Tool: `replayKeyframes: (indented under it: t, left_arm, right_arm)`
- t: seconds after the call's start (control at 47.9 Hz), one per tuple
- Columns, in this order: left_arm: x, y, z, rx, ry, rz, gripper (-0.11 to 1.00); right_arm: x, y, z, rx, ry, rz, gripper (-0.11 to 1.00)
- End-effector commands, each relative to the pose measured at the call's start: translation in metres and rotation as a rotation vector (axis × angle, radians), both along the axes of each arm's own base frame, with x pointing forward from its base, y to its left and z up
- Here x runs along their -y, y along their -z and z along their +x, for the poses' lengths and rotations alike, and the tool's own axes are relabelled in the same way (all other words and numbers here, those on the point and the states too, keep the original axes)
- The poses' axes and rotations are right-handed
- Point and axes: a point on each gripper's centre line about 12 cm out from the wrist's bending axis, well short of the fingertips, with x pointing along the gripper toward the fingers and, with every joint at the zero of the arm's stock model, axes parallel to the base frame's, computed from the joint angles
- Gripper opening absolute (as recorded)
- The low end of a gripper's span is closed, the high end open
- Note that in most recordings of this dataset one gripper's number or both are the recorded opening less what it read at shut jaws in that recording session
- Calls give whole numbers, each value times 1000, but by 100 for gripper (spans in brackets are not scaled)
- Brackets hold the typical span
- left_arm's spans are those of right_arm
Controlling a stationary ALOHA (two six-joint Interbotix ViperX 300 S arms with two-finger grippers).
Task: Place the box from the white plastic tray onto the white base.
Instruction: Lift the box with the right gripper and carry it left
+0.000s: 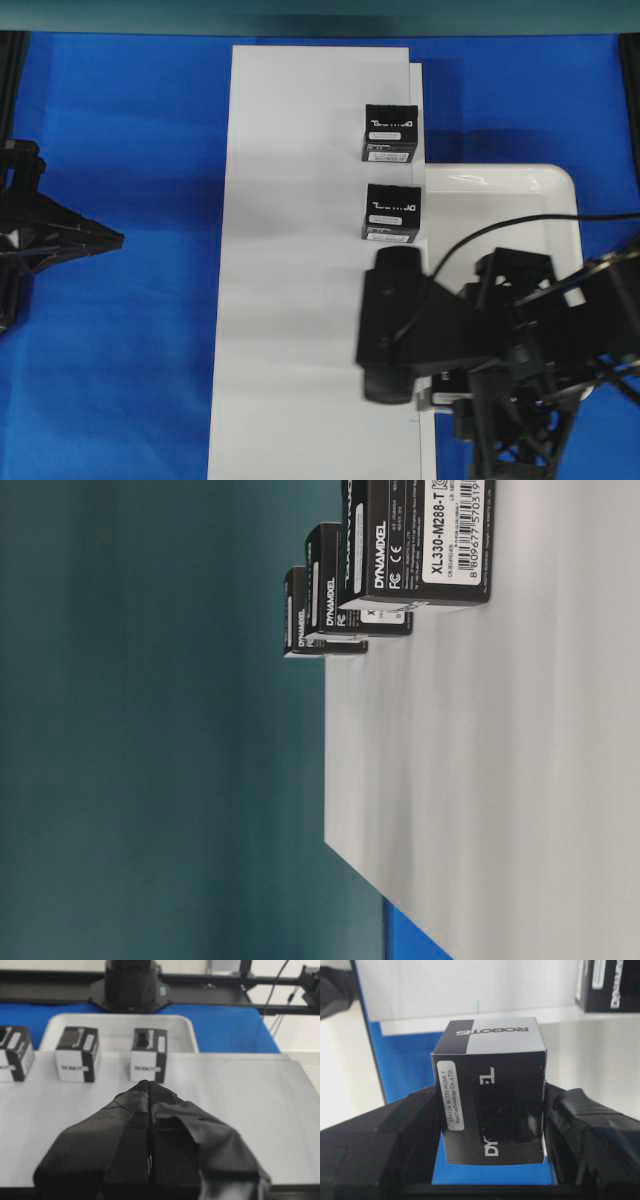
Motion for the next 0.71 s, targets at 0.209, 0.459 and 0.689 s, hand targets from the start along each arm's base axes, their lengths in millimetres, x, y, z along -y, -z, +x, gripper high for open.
replayKeyframes:
  t: [0.209,0.459,0.689]
  left_arm:
    - [3,-10,2,23,13,2,-7]
    - [5,-12,-1,35,26,-1,-7]
    - [6,-15,-3,46,29,0,-7]
  right_arm:
    - [-3,32,28,-77,-10,-38,59]
    - [-5,52,40,-92,-6,-45,59]
    - [-5,81,43,-71,-8,-40,59]
